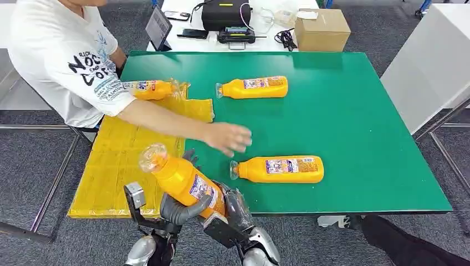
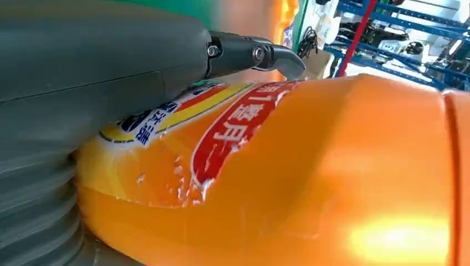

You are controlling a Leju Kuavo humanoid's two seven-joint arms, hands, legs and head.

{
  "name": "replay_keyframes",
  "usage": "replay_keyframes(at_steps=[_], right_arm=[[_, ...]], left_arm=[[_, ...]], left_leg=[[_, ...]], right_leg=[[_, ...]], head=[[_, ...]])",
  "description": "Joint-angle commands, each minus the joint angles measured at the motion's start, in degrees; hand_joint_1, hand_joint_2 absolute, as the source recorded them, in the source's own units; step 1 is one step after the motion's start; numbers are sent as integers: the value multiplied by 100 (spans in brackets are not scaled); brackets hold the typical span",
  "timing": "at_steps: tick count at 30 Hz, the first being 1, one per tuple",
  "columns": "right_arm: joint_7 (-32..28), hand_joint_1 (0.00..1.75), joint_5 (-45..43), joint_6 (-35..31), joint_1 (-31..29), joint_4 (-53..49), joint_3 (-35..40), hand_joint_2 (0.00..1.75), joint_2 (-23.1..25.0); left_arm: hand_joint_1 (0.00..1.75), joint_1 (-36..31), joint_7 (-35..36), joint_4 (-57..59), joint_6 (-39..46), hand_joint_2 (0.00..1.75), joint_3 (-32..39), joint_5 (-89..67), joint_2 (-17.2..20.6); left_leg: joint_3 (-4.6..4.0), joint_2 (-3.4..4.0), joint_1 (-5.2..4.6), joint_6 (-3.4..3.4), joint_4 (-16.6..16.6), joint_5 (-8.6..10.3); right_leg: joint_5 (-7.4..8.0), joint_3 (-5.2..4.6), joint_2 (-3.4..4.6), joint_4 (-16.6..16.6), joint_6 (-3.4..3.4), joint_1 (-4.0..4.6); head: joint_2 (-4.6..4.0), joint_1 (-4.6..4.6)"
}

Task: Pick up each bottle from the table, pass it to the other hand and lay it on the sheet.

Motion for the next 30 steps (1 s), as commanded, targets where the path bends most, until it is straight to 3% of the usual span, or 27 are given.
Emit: replay_keyframes(at_steps=[1, 11, 15, 26, 27, 28, 29, 30], right_arm=[[-20, 175, 133, 393, -139, 759, 522, 175, -56], [17, 175, 182, 422, -123, 729, 497, 175, -71], [84, 159, 223, 367, -91, 644, 440, 175, -87], [84, 159, 223, 369, -78, 645, 438, 175, -107], [116, 37, 220, 270, -63, 626, 382, 175, -89], [175, 0, 220, 173, -56, 597, 318, 175, -67], [238, 0, 209, 125, -43, 521, 259, 175, -65], [278, 0, 204, 69, -29, 415, 204, 0, -74]], left_arm=[[175, -224, -62, 32, -827, 175, 9, 712, 4], [175, -196, -127, -90, -971, 175, -17, 714, 7], [175, -162, -139, -180, -959, 175, 58, 728, -5], [175, -140, -140, -179, -968, 175, 63, 725, 15], [175, -136, -152, -183, -956, 175, 91, 721, 0], [175, -116, -225, -239, -885, 175, 116, 613, 3], [175, -93, -277, -295, -798, 175, 155, 513, 0], [175, -81, -280, -346, -725, 175, 186, 438, 4]], left_leg=[[23, -8, 13, -12, -1, -9], [12, -11, 9, -8, 0, -4], [25, -12, 15, -14, 4, -13], [10, -13, 7, -7, -1, -3], [23, -16, 12, -12, 0, -9], [17, -14, 11, -10, 1, -7], [25, -14, 15, -13, 3, -11], [26, -13, 16, -14, 5, -13]], right_leg=[[-10, 30, -12, -6, -16, 14], [-7, 16, -15, -4, -10, 9], [-15, 32, -17, -3, -18, 16], [-7, 13, -16, -4, -9, 7], [-13, 29, -20, -6, -15, 13], [-10, 22, -18, -5, -13, 12], [-14, 32, -19, -5, -17, 16], [-15, 33, -18, -3, -18, 17]], head=[[0, 2], [0, 0], [0, -2], [0, 0], [0, 0], [0, 0], [0, 0], [0, 0]])
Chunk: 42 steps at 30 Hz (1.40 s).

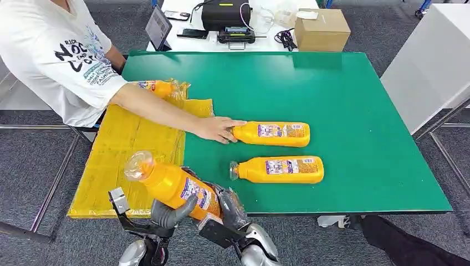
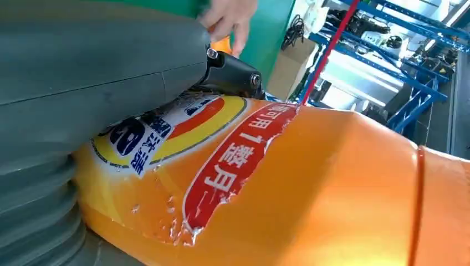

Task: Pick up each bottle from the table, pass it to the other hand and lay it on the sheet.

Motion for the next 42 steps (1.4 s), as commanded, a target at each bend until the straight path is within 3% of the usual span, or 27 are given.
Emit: replay_keyframes(at_steps=[1, 9, 17, 21, 24, 27, 31, 35, 36, 38, 42], right_arm=[[318, 0, 29, -171, 196, -95, 10, 0, -107], [561, 0, -352, 357, 687, -2567, -660, 0, -388], [339, 0, -643, 508, 730, -2952, -882, 0, -445], [469, 0, -705, 608, 730, -3284, -865, 0, -567], [193, 0, -1025, 536, 762, -3914, -927, 0, -607], [263, 0, -1097, 564, 760, -4117, -941, 0, -605], [-49, 0, -1451, 314, 843, -4708, -949, 0, -540], [-29, 0, -1446, 286, 815, -4677, -921, 0, -558], [-7, 0, -1410, 265, 794, -4569, -909, 175, -578], [19, 0, -1397, 286, 726, -4408, -862, 175, -610], [-43, 0, -1366, 312, 642, -4311, -779, 175, -579]], left_arm=[[175, -240, -246, -356, 313, 175, -96, -539, 9], [175, -579, -614, -459, 1462, 175, 564, -1483, 23], [175, -1027, -922, -384, 2445, 175, 1162, -1878, 108], [175, -1306, -1247, -180, 3338, 175, 1432, -2621, 286], [175, -1621, -1552, 184, 4345, 175, 1680, -3771, 556], [175, -1690, -1554, 278, 4418, 175, 1764, -3875, 591], [175, -2147, -1154, 1319, 5720, 175, 1683, -6073, 944], [175, -2311, -1035, 1685, 5720, 175, 1798, -6288, 1008], [175, -2317, -798, 1730, 5720, 175, 2051, -7277, 977], [175, -2438, -518, 2083, 5720, 175, 2436, -8585, 947], [175, -2736, 405, 3119, 5720, 175, 2264, -10266, 1334]], left_leg=[[20, -14, 12, -12, 4, -11], [9, -8, 10, -12, 11, -11], [15, -5, 13, -13, 6, -9], [28, -3, 17, -17, 6, -15], [16, 0, 9, -12, 1, -5], [15, -1, 7, -12, 1, -4], [18, -4, 8, -11, 2, -5], [30, 1, 12, -15, 0, -6], [40, 5, 14, -17, 0, -10], [21, 12, 9, -10, -3, -3], [24, 3, 6, -9, -8, 1]], right_leg=[[-14, 30, -18, -2, -16, 14], [-13, 16, -12, 8, -15, 11], [-8, 24, -8, 1, -16, 14], [-14, 37, -7, 2, -21, 18], [-5, 21, -2, 2, -14, 10], [-6, 18, -3, 5, -14, 8], [-7, 23, -7, 3, -14, 9], [-7, 34, 0, 1, -18, 12], [-9, 44, 1, 0, -21, 15], [0, 23, 9, -2, -12, 9], [-1, 26, 2, -3, -11, 6]], head=[[0, 0], [0, 0], [0, 2], [0, 0], [0, 2], [0, 0], [0, 0], [0, 0], [0, 4], [0, 0], [0, 2]])
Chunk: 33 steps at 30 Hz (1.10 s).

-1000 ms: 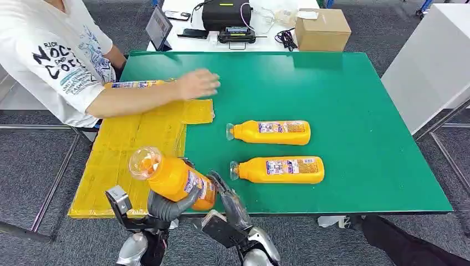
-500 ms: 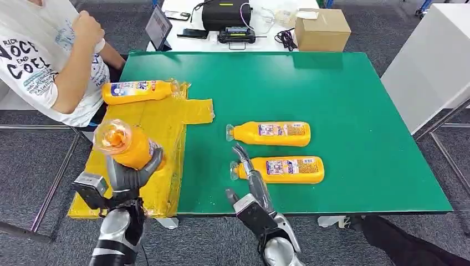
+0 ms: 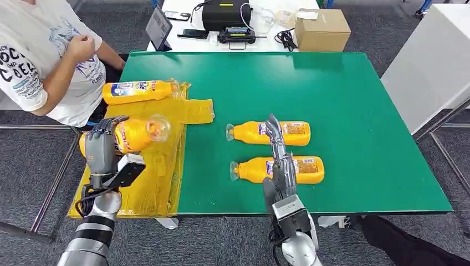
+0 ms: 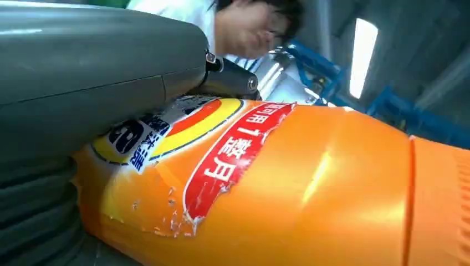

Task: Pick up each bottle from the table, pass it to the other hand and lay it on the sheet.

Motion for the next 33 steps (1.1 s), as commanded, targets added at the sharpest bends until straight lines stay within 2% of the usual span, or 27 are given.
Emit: replay_keyframes(at_steps=[1, 2, 12, 16, 18, 21, 25, 33], right_arm=[[-3, 0, 87, 52, -247, 225, 87, 175, -168], [8, 0, 89, 57, -253, 243, 88, 175, -151], [8, 0, 89, 57, -253, 243, 88, 175, -151], [43, 0, 90, 177, -260, 298, 118, 175, -121], [64, 0, 83, 242, -265, 339, 128, 175, -107], [80, 0, 92, 295, -277, 444, 155, 175, -87], [104, 0, 89, 366, -289, 540, 184, 175, -53], [104, 0, 89, 366, -289, 540, 184, 175, -53]], left_arm=[[175, -830, 1354, 2325, 13, 175, 374, -3228, 625], [175, -939, 1489, 2659, 13, 175, 286, -3368, 683], [175, -939, 1489, 2659, 13, 175, 286, -3368, 683], [175, -1245, 1894, 3495, -226, 175, -102, -3754, 893], [175, -1278, 2155, 3603, -186, 175, -498, -3883, 1021], [175, -1362, 2279, 3732, -304, 175, -676, -3883, 1059], [175, -1425, 2166, 3830, -679, 175, -603, -3707, 1002], [175, -1425, 2166, 3830, -679, 175, -603, -3707, 1002]], left_leg=[[41, 11, 10, -15, -11, -9], [30, 11, 7, -13, -7, -8], [19, 5, 12, -10, 0, -9], [11, -3, 8, -9, -1, -3], [14, 4, 9, -11, -2, -4], [15, 4, 11, -13, -1, -5], [17, 6, 8, -9, -2, -3], [44, 11, 12, -13, -2, -4]], right_leg=[[-7, 38, 7, -11, -19, 11], [-5, 28, 9, -6, -16, 8], [-6, 21, 3, -4, -12, 11], [-5, 14, -4, -1, -11, 7], [-4, 16, 3, -2, -13, 8], [-4, 16, 2, -2, -14, 11], [-1, 18, 6, -2, -10, 7], [-1, 46, 10, -2, -15, 11]], head=[[0, 0], [0, -2], [0, 0], [0, 2], [0, 2], [0, -2], [0, -2], [0, 0]])
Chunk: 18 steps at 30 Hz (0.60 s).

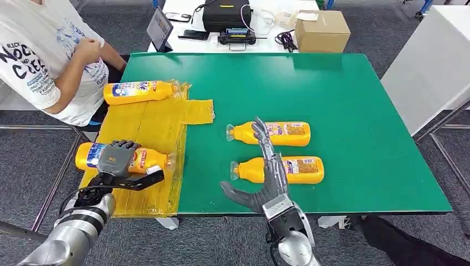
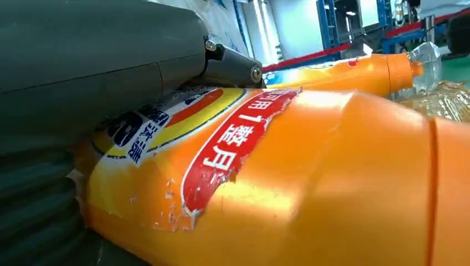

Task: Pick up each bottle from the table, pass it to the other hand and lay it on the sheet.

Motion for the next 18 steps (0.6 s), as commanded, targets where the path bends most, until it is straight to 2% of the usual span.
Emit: replay_keyframes(at_steps=[1, 7, 18], right_arm=[[35, 0, -1, 27, -213, 378, 90, 175, -66], [53, 0, 40, 74, -198, 419, 111, 175, -44], [53, 0, 40, 74, -198, 419, 111, 175, -44]], left_arm=[[175, -178, -115, 581, -140, 175, -183, 129, 107], [175, -134, -337, 582, -550, 175, -117, 377, -20], [175, -134, -337, 582, -550, 175, -117, 377, -20]], left_leg=[[13, 12, 6, -7, -2, -3], [20, 9, 3, -7, -5, -3], [30, 16, 8, -10, -4, -7]], right_leg=[[1, 11, 9, -5, -9, 6], [-1, 17, 6, -5, -9, 4], [-2, 28, 11, -8, -14, 9]], head=[[0, 0], [0, 0], [0, 0]])
